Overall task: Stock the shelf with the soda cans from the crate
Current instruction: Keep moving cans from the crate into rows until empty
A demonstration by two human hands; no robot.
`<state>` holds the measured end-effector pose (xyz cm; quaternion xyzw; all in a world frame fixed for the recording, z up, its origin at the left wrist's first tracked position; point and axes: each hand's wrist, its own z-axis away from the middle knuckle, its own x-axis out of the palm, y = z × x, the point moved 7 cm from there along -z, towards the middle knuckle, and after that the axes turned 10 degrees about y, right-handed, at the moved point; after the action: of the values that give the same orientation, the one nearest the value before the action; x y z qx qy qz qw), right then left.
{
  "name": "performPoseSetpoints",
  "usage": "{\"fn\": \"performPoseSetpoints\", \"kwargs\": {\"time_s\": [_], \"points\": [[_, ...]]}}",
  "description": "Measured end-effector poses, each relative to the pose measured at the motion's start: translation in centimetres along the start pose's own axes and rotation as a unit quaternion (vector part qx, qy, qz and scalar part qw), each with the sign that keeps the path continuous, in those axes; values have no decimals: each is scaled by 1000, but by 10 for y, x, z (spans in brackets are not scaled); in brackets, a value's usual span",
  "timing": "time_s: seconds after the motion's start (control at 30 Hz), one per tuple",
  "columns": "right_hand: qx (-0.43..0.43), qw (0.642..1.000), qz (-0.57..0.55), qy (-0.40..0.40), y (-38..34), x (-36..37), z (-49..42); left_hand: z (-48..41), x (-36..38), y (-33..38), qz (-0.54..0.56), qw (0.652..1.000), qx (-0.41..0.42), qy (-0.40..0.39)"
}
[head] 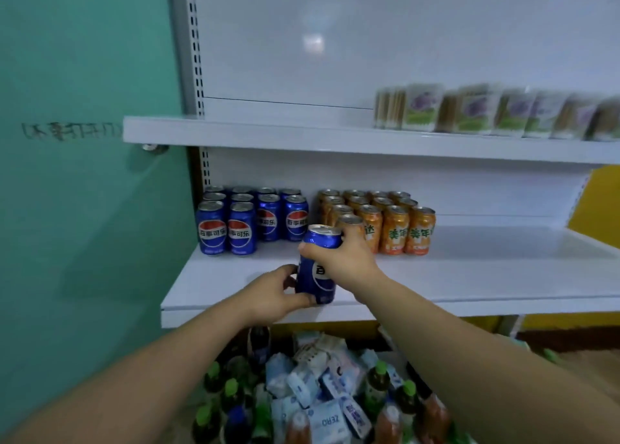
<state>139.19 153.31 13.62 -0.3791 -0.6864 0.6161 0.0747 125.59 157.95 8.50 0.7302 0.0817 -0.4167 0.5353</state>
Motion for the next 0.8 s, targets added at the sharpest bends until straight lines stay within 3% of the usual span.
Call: {"fn": "performPoseSetpoints", "kwargs": {"time_s": [0.1,0.23,0.5,0.8], "points": [[5,1000,12,-10,1,27,-14,-13,-25,-40,-165,986,-28,9],[4,1000,25,-10,13,51,-35,-30,-50,-93,-287,954,-81,20],[-60,997,54,11,30,96,-59,-39,-46,-127,-334,937,-85,50],[-43,999,17,-19,25,156,-104,-40,-47,-129,-341,935,-80,55]]}}
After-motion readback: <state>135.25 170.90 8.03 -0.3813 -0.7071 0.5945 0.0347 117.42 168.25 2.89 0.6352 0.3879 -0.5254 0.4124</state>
